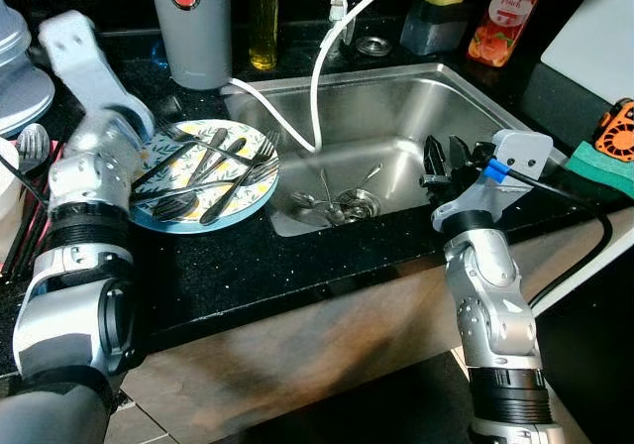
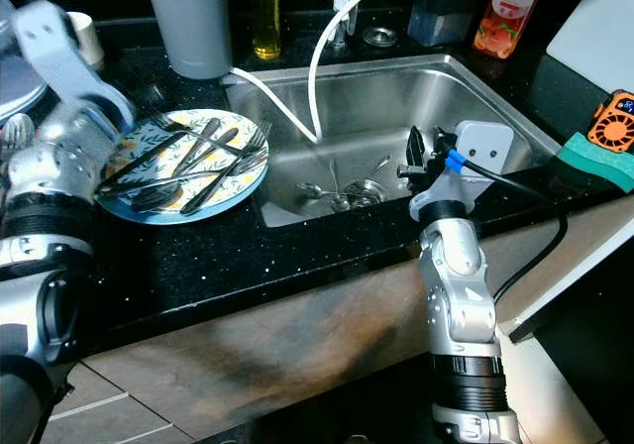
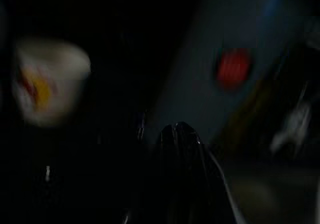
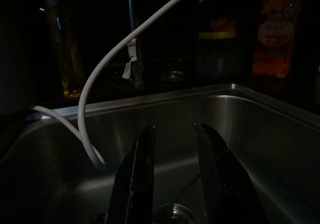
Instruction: Kitchen organization
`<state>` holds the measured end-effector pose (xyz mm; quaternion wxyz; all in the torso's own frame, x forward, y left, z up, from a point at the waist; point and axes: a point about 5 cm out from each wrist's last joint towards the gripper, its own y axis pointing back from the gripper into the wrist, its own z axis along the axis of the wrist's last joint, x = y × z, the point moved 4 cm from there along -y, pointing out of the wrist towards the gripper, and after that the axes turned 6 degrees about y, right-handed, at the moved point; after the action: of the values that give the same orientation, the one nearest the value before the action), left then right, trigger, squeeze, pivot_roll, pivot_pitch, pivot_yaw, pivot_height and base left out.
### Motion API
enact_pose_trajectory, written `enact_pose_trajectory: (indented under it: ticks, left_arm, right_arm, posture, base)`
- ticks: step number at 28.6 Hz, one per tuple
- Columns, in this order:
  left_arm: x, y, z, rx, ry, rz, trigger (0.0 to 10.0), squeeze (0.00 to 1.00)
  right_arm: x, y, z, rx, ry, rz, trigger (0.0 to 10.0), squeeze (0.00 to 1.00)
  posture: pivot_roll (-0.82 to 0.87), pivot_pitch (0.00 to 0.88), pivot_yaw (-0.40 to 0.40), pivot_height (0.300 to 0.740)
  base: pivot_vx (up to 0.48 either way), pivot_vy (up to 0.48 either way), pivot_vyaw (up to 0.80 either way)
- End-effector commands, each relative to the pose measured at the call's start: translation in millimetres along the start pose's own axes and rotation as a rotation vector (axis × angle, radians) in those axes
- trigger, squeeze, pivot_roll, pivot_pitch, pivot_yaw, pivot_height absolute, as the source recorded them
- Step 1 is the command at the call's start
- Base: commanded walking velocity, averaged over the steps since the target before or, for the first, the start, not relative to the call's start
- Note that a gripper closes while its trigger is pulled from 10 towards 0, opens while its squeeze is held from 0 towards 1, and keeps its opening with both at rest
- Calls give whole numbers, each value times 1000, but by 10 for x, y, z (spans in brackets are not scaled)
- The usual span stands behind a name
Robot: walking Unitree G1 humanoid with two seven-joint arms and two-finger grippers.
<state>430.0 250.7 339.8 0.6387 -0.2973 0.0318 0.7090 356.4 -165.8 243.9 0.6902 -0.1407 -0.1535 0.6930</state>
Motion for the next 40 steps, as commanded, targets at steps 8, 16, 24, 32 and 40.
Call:
enact_pose_trajectory:
  ticks: [8,16,24,32,40]
  left_arm:
    - [-736,-80,323,-108,231,-230,10000,0]
    - [-1561,66,-689,201,299,-399,10000,0]
    - [-2077,527,-1481,458,170,-565,10000,875]
    - [-2079,439,-1233,339,219,-633,10000,624]
    - [-1323,218,-863,182,-12,-424,10000,0]
  right_arm:
    - [-26,3,12,-2,0,-7,10000,0]
    - [-61,12,47,-14,11,-19,10000,0]
    - [-102,45,50,-14,19,-38,10000,0]
    - [-91,43,42,-11,14,-33,10000,0]
    - [-15,19,25,-6,-1,-6,10000,0]
  posture:
    - [27,87,-58,740]
    - [0,75,-47,740]
    - [-30,72,-28,740]
    - [-16,75,-37,740]
    - [13,77,-57,740]
  base:
    - [0,0,0]
    - [0,0,0]
    - [0,0,0]
    - [0,0,0]
    - [0,0,0]
